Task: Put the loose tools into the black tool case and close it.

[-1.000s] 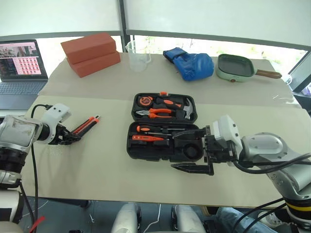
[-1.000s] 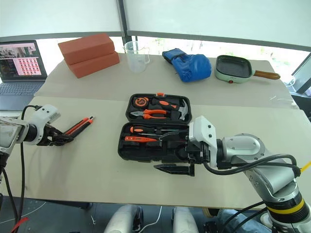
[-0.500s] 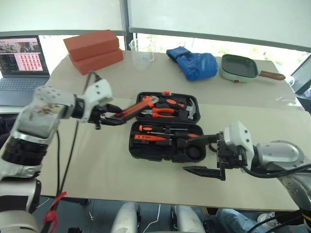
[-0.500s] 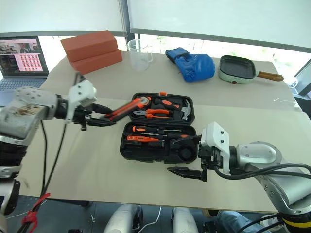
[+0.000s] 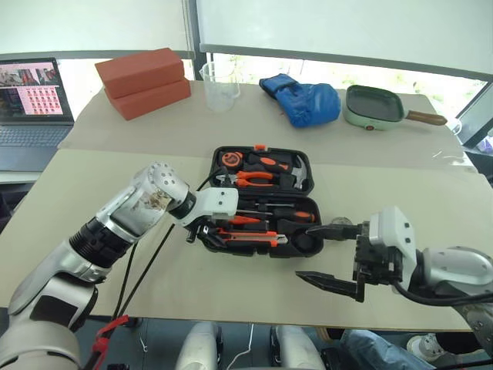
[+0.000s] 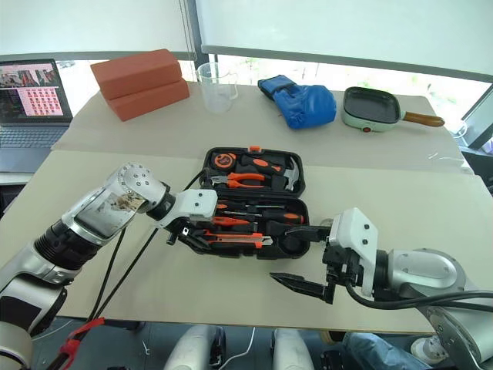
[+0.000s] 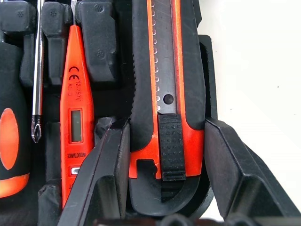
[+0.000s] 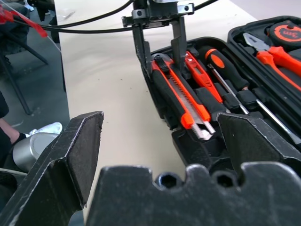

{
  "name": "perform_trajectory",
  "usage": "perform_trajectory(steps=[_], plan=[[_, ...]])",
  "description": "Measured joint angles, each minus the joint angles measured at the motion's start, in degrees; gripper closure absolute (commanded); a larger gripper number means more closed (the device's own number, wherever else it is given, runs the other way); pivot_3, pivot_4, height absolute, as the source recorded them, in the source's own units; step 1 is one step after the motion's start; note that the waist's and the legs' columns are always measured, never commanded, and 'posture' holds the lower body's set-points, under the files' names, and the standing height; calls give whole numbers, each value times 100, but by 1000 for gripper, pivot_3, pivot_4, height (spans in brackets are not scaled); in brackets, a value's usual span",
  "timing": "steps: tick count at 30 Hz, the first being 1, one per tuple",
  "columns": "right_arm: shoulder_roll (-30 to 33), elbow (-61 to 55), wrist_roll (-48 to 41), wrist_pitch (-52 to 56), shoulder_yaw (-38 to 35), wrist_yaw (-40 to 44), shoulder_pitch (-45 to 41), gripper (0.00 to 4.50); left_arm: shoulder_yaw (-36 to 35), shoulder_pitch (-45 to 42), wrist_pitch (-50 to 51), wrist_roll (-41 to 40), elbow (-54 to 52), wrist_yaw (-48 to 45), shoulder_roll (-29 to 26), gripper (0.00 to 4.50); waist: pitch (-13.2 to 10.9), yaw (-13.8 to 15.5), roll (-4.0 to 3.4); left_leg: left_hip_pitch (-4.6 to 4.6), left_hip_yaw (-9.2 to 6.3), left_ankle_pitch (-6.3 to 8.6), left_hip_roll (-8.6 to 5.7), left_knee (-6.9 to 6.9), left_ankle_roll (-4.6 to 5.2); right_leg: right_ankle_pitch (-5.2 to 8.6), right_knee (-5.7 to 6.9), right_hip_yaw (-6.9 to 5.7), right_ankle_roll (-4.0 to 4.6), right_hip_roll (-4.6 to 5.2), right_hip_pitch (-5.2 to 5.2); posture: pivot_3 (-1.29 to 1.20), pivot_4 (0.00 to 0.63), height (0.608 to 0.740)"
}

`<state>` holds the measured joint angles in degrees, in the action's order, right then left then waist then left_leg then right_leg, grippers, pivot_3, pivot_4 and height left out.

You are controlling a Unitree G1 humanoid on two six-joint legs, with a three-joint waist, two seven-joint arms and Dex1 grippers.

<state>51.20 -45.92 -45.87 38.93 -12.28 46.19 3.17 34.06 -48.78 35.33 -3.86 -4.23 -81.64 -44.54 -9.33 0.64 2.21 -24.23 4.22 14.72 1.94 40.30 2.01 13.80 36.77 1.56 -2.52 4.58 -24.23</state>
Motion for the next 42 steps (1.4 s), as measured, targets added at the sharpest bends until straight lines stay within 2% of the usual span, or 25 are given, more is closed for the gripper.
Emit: perform_trajectory(steps=[4, 6, 7, 10, 13, 18, 19, 20, 25, 26, 29, 30, 42], plan=[[-6, -21, -35, 0, -10, -119, 18, 0, 44, -59, -20, 131, 70, -69, 57, 2692, 2, -2, -3, 6, -4, 0, 1, 0, 0, 0, 1, 0, 0, -2, 5, 0, 150, 738], [-7, -21, -37, 0, -10, -138, 17, 0, 25, -61, 18, 136, 95, -120, 76, 1682, 2, -2, -3, 6, -6, 0, 0, 0, 0, 0, 2, 0, 0, -3, 6, 0, 150, 738], [-7, -20, -37, 0, -9, -139, 13, 0, 0, -62, 64, 134, 95, -113, 86, 1457, 2, -2, -3, 6, -7, 0, 0, 0, 0, 0, 2, 0, 1, -3, 6, 0, 150, 738], [-7, -9, -34, -1, -6, -137, -17, 0, -166, -93, 451, 29, 93, -140, 90, 396, 2, -16, -3, 4, -9, 0, 1, 0, 0, 0, 2, 2, 0, -5, 2, 0, 150, 738], [-7, 22, -33, -2, 5, -126, -42, 0, -243, -111, 808, -297, 18, -340, 86, 396, 1, -6, -3, -2, -12, 0, 1, 1, 0, 0, 1, 2, 0, -6, -1, 0, 150, 738], [-7, 52, 5, -8, 45, -75, -87, 0, -773, -395, 1104, -711, -62, -439, 55, 396, 1, 6, -2, -1, -17, 0, 0, 8, 0, 1, 2, 2, -1, -5, 6, 0, 150, 738], [-7, 61, 17, -8, 51, -63, -102, 0, -822, -410, 1093, -738, -81, -421, 67, 942, 1, 6, -2, -1, -17, 0, -1, 8, 0, 1, 2, 2, -1, -5, 6, 0, 150, 738], [-7, 83, 25, -8, 59, -52, -123, 0, -829, -411, 1093, -744, -80, -367, 126, 1123, 1, 8, -3, -1, -19, 0, -2, 8, 0, 1, 2, 2, -1, -5, 8, 0, 150, 738], [-7, 151, 67, -8, 94, -21, -234, 0, -494, -326, 665, -486, 222, 51, 658, 2988, 1, 10, -2, -5, -23, -1, -4, 11, 0, 1, 2, 8, -1, -9, 7, 0, 150, 738], [-7, 151, 67, -8, 96, -20, -237, 0, -423, -287, 591, -430, 298, 94, 699, 3226, 1, 8, -2, -5, -23, -1, -3, 11, 0, 1, 3, 8, -1, -11, 6, 0, 150, 738], [-7, 151, 66, -8, 95, -15, -235, 0, -254, -227, 458, -336, 419, 115, 792, 4352, 1, -7, -2, -5, -23, -1, -1, 11, 0, 0, 6, 12, 0, -14, 2, 0, 150, 738], [-7, 151, 66, -8, 94, -15, -229, 0, -231, -226, 423, -323, 419, 96, 792, 4479, 1, -6, -3, -5, -23, -1, -2, 11, 0, 0, 6, 12, 0, -14, 3, 0, 150, 738], [-9, 96, 53, -8, 70, -124, -150, 0, -50, -123, -291, 100, 361, 2, 604, 4479, 3, -1, -5, 0, -24, -1, -1, 11, 0, 1, 4, 16, 0, -15, 8, 0, 150, 738]])
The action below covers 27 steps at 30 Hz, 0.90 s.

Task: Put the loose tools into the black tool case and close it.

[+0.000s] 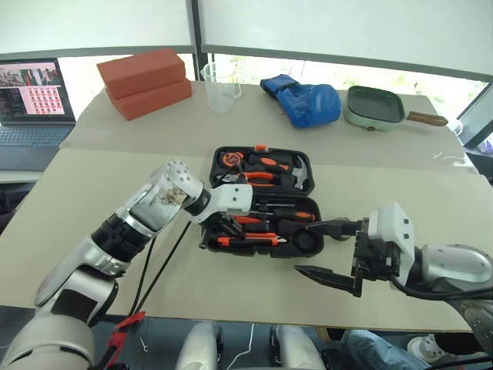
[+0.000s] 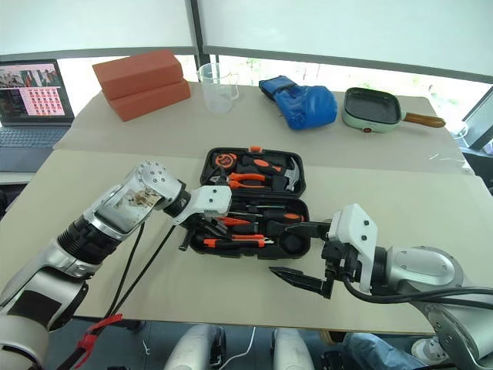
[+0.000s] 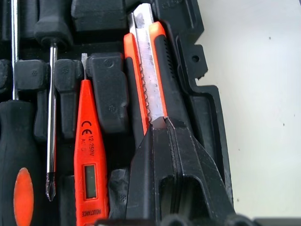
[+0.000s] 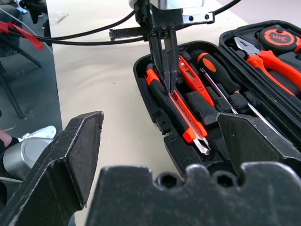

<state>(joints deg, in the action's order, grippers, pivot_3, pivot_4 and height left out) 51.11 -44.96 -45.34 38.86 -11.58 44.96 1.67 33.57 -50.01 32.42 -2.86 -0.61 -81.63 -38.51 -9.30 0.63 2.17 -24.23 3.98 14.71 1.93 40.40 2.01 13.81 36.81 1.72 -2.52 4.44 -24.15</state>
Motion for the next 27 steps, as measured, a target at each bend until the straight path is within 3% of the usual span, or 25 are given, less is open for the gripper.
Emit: perform_trajectory(steps=[8, 16, 19, 22, 27], plan=[[0, 1, -9, 0, -2, -10, 15, 0, 121, 201, -600, 359, -3, 11, 36, 4479, 30, 4, -26, 13, 1, 0, -2, 0, 0, 0, -1, 6, -1, 0, 15, 0, 150, 738], [43, 74, 195, -16, -44, -7, 113, 0, -328, 222, -215, 132, 294, 158, 253, 4479, 41, 15, -27, 1, -1, -1, -6, 4, 0, 0, 9, 17, -4, -2, 2, 0, 150, 738], [61, 321, 385, -35, -327, -8, 507, 0, -1168, 273, 130, -549, 222, 174, 252, 3768, 41, 7, -26, -6, -2, -1, -4, 4, 1, 2, 9, 17, -6, -3, -5, 0, 150, 738], [42, 644, 468, -36, -1021, 65, 1073, 0, -1932, 385, 361, -1072, 11, 217, 41, 2677, 41, 7, -27, -2, -1, -1, -6, 3, 1, 2, 6, 19, -7, -2, 0, 0, 150, 738], [50, 1527, 768, -130, -2612, 961, 2651, 0, -2721, 1047, 1042, -1787, -319, 164, -678, 845, 41, 17, -28, 4, 2, 0, -4, 1, 1, 3, 5, 21, -8, -2, 8, 0, 150, 738]])
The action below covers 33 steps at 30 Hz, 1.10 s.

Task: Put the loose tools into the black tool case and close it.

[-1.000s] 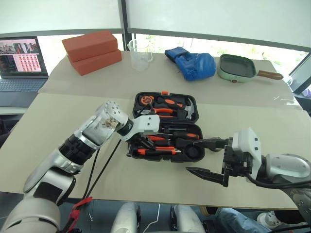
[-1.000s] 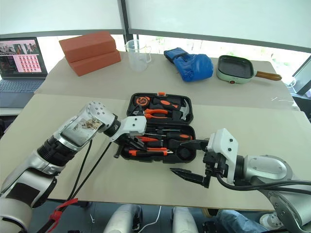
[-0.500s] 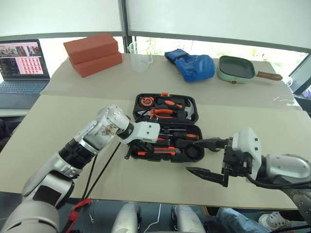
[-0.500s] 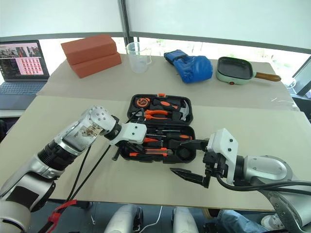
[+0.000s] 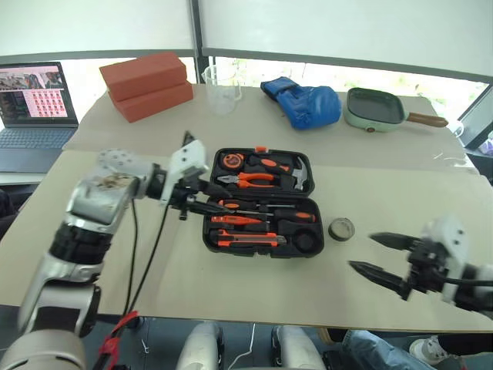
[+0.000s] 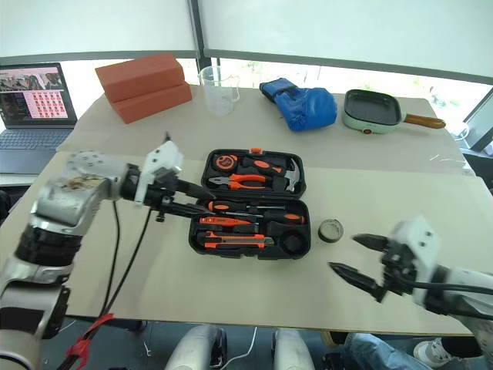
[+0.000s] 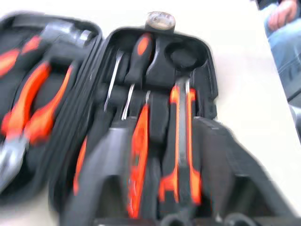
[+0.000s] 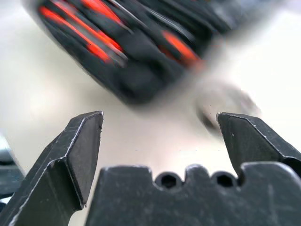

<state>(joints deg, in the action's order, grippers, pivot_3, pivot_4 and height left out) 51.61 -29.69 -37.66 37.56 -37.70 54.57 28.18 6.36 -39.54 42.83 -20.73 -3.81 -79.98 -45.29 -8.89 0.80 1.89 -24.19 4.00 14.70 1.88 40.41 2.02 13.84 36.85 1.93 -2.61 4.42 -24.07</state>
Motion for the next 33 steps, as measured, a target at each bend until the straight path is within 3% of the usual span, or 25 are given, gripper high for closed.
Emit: perform_trajectory(steps=[3, 8, 11, 14, 17, 21, 29, 32, 33], plan=[[163, 464, 200, -171, -546, 662, 499, 0, -485, 163, 422, -592, -488, 24, -122, 18, 0, 2, 1, 1, 0, 0, 1, 2, 0, 0, -4, 4, -2, 1, 5, 0, 150, 738], [764, 1117, 506, -550, -857, 1391, 362, 0, -1123, 646, 465, -1210, -1378, 126, -413, 18, 2, -108, -3, 60, 12, 1, 0, -27, -1, 4, -7, 28, 4, -5, 41, 0, 150, 738], [1216, 1418, 789, -947, -206, 1618, -300, 0, -996, 1157, -11, -949, -1476, 299, -508, 18, -5, -158, 8, 126, 20, 0, 0, -62, -3, 15, -17, 36, 13, -11, 91, 0, 150, 738], [1310, 1649, 983, -1176, 704, 1588, -1266, 0, -968, 1185, -38, -1012, -1555, 452, -472, 18, -13, -155, 21, 120, 20, -2, 1, -60, -7, 14, -18, 36, 12, -9, 87, 0, 150, 738], [1222, 1998, 1424, -1366, 2066, 1491, -2656, 0, -947, 1129, -47, -1108, -1701, 552, -472, 18, -14, -147, 18, 111, 28, -2, -4, -59, -7, 14, -20, 38, 6, -2, 78, 0, 150, 738], [858, 2440, 2011, -1477, 3352, 1399, -3945, 0, -827, 1031, -51, -1110, -1783, 728, -441, 18, -14, -119, 19, 95, 28, -2, -4, -57, -8, 14, -17, 36, 5, -3, 65, 0, 150, 738], [331, 3006, 2560, -1783, 4184, 1341, -4509, 0, -754, 1009, -57, -1142, -1824, 1029, -395, 18, -14, -77, 18, 85, 34, -2, -3, -56, -6, 16, -16, 37, 2, -2, 55, 0, 150, 738], [163, 3199, 2752, -1837, 4378, 1251, -4585, 639, -754, 1009, -57, -1224, -1839, 1076, -396, 0, -14, -79, 18, 87, 35, -2, -4, -57, -6, 16, -13, 38, 2, -2, 54, 0, 150, 738], [116, 3252, 2802, -1874, 4404, 1217, -4592, 1067, -754, 1008, -57, -1233, -1839, 1084, -397, 0, -14, -79, 18, 87, 36, -2, -4, -57, -6, 16, -13, 38, 2, -2, 54, 0, 150, 738]])
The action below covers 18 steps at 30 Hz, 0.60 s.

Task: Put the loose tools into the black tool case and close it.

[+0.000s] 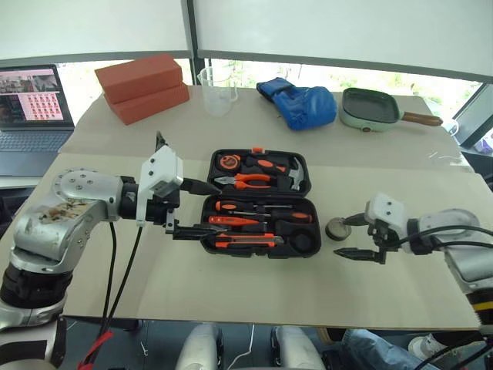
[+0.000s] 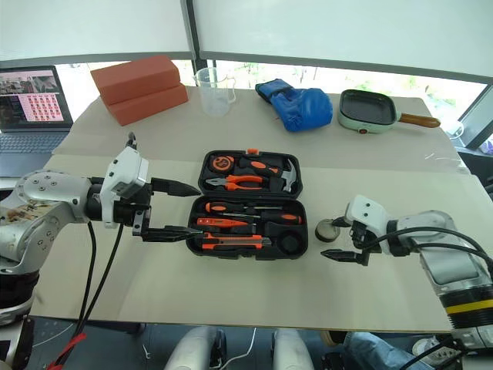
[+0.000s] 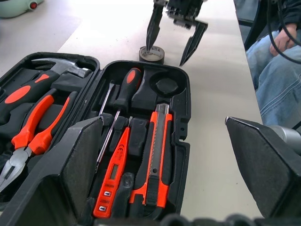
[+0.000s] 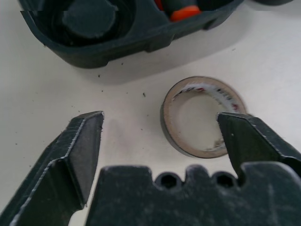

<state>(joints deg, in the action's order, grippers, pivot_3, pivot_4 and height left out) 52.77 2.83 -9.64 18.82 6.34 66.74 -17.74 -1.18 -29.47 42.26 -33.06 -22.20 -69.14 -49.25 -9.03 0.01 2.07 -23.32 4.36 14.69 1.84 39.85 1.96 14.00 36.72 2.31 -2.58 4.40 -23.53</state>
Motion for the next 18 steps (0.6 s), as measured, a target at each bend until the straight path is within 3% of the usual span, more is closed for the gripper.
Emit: perform_trajectory(steps=[10, 18], plan=[[-225, 142, 12, -139, -108, -148, 79, 4449, 17, -142, -71, -67, 51, 37, -2, 0, 0, -17, 0, 7, 1, 0, 1, 0, 0, 0, 1, 0, 0, -1, 6, 0, 150, 738], [-71, -1407, -1289, 1079, -834, 52, 224, 4449, 144, -163, -126, -59, 69, -37, -37, 0, -1, -40, -1, 5, -1, 0, 8, -3, 0, 0, 4, 3, 1, -6, 1, 0, 150, 738]])
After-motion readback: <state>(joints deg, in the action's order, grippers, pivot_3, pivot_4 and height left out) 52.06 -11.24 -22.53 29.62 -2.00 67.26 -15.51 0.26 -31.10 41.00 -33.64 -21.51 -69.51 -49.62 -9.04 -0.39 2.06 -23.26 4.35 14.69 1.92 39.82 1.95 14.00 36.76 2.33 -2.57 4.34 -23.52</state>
